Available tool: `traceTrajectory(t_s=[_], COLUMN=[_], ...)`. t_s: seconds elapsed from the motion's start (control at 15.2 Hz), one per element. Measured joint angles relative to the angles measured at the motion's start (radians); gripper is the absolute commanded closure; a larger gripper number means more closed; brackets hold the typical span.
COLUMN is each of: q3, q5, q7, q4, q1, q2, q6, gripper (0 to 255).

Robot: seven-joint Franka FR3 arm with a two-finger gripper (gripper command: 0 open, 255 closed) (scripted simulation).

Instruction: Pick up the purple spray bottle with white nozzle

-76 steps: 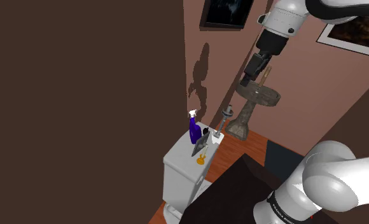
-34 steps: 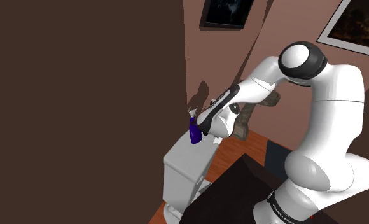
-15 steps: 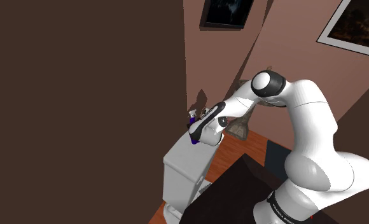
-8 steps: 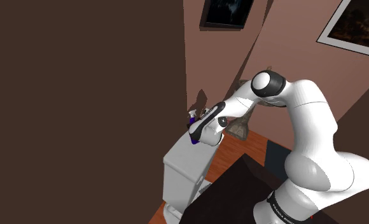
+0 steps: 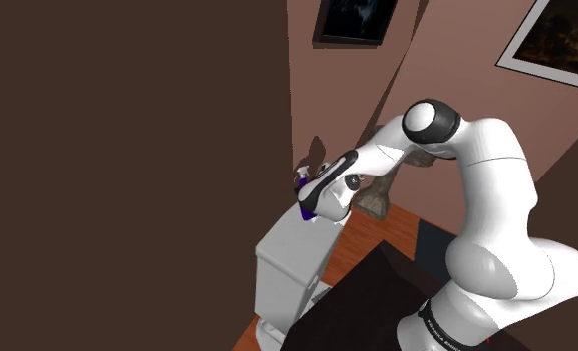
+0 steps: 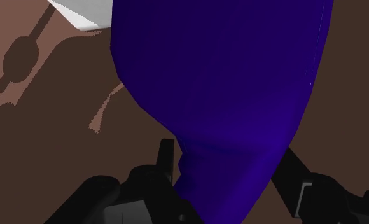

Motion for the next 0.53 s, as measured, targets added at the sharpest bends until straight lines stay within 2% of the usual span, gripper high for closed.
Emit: traceTrajectory(t_s=[0.53], q3=[0.018], q5=[0.039], q7=[0.001], q4=[-0.063], q1=[-0.011], q2=[-0.117], q6=[-0.048], gripper=[255])
